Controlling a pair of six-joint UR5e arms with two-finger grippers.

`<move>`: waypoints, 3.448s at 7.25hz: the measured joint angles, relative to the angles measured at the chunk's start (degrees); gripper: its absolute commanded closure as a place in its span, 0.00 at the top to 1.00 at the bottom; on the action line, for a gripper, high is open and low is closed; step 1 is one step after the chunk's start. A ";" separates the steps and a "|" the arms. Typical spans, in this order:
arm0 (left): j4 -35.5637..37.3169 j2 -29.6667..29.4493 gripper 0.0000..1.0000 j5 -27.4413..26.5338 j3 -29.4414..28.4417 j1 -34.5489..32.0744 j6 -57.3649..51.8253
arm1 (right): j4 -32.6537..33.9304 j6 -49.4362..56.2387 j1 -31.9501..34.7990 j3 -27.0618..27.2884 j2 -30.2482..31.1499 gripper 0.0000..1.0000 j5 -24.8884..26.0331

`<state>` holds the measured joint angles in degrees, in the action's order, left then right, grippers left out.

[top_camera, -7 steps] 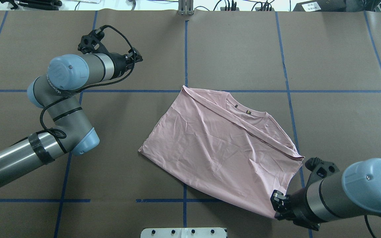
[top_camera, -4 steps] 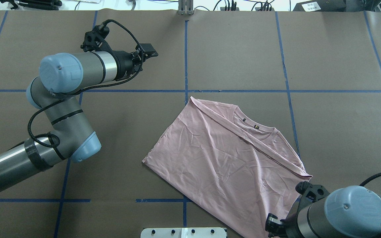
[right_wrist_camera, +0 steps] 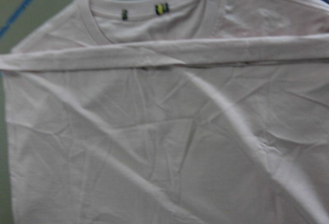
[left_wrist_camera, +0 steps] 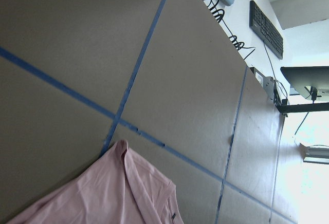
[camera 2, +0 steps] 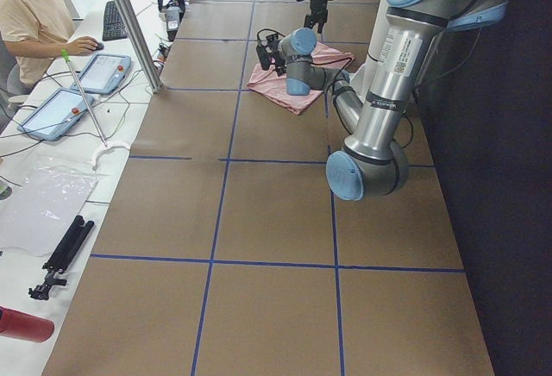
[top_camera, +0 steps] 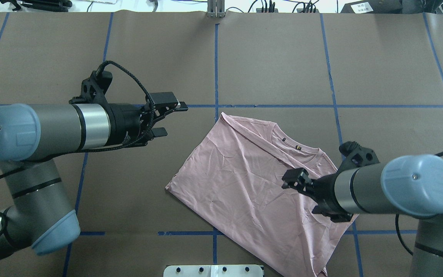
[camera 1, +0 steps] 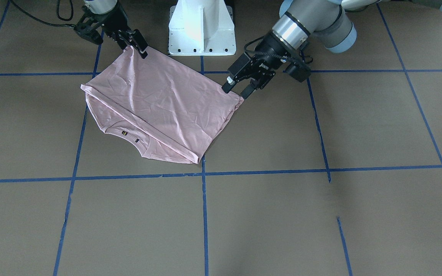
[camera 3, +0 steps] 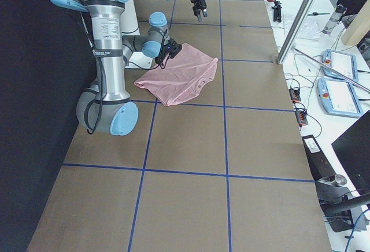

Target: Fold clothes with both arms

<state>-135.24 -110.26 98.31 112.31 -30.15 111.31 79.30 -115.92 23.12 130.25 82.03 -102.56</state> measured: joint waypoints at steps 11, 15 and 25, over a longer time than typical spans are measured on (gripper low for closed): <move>33.25 -6.48 0.47 -1.75 -9.80 10.77 -3.39 | -0.46 1.86 5.46 -8.48 -9.15 1.00 0.44; 33.29 -6.40 0.00 -1.83 -9.82 11.72 -3.38 | -0.54 1.83 5.31 -9.16 -9.58 1.00 0.40; 16.45 -21.63 0.00 -7.26 -37.37 -9.71 -17.99 | -0.55 1.88 5.79 -9.11 -9.62 1.00 0.58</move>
<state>-118.79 -131.88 91.05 74.93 -39.86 93.33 78.75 -114.04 28.91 121.14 72.41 -101.97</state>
